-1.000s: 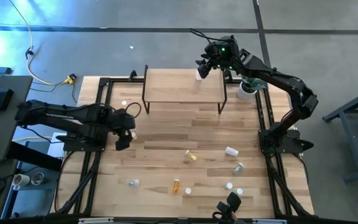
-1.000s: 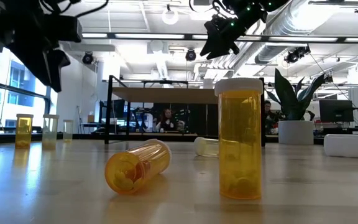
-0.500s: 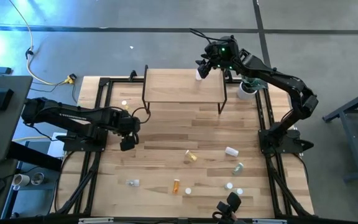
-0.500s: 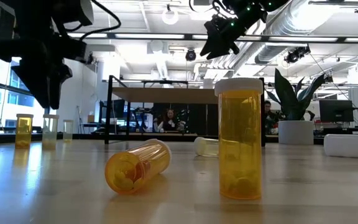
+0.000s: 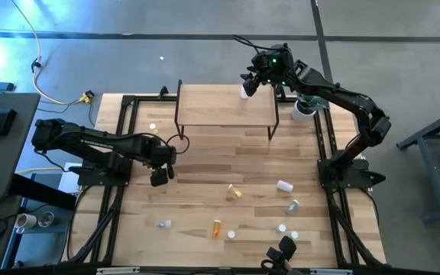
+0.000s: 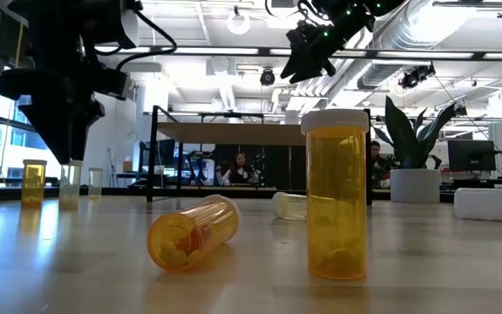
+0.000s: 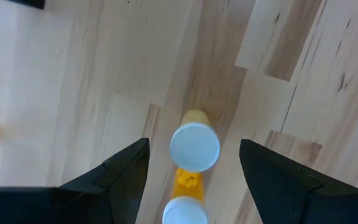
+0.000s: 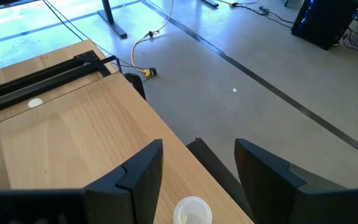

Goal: Pick and place medicine bottles onto shelf by color
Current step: Put the middle left yellow pill bottle on the shelf

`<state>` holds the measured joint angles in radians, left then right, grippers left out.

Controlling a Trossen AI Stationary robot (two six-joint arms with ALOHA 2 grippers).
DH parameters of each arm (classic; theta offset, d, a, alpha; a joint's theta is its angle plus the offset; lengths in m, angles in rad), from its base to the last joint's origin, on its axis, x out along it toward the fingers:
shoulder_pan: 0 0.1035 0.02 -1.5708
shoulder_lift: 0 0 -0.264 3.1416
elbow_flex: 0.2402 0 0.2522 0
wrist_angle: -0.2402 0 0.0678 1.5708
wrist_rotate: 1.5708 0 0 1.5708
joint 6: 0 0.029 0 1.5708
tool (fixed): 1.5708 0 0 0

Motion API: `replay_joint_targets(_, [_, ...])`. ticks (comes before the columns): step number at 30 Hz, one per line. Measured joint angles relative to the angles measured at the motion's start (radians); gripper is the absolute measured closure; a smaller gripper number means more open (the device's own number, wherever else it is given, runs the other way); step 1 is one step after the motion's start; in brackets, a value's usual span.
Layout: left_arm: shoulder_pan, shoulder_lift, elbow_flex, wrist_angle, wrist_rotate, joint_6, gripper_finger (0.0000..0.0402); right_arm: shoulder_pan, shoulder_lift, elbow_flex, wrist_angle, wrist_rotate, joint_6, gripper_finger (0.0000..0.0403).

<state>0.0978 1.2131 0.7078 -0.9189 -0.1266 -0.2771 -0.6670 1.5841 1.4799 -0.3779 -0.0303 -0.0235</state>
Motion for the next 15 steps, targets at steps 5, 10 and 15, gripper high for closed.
replay_joint_targets(5, [0.000, 0.017, 0.000, 0.004, 0.001, 0.000, 0.0163, 0.000, 0.000, 0.000, 0.000, 0.000, 0.000, 0.0212])
replay_joint_targets(10, [0.000, 0.026, 0.000, 0.004, 0.002, 0.000, 0.0163, 0.000, 0.000, 0.000, 0.000, 0.000, 0.000, 0.0212])
replay_joint_targets(15, [0.000, 0.026, 0.000, 0.005, 0.002, 0.000, 0.0164, 0.000, 0.000, 0.000, 0.000, 0.000, -0.002, 0.0212])
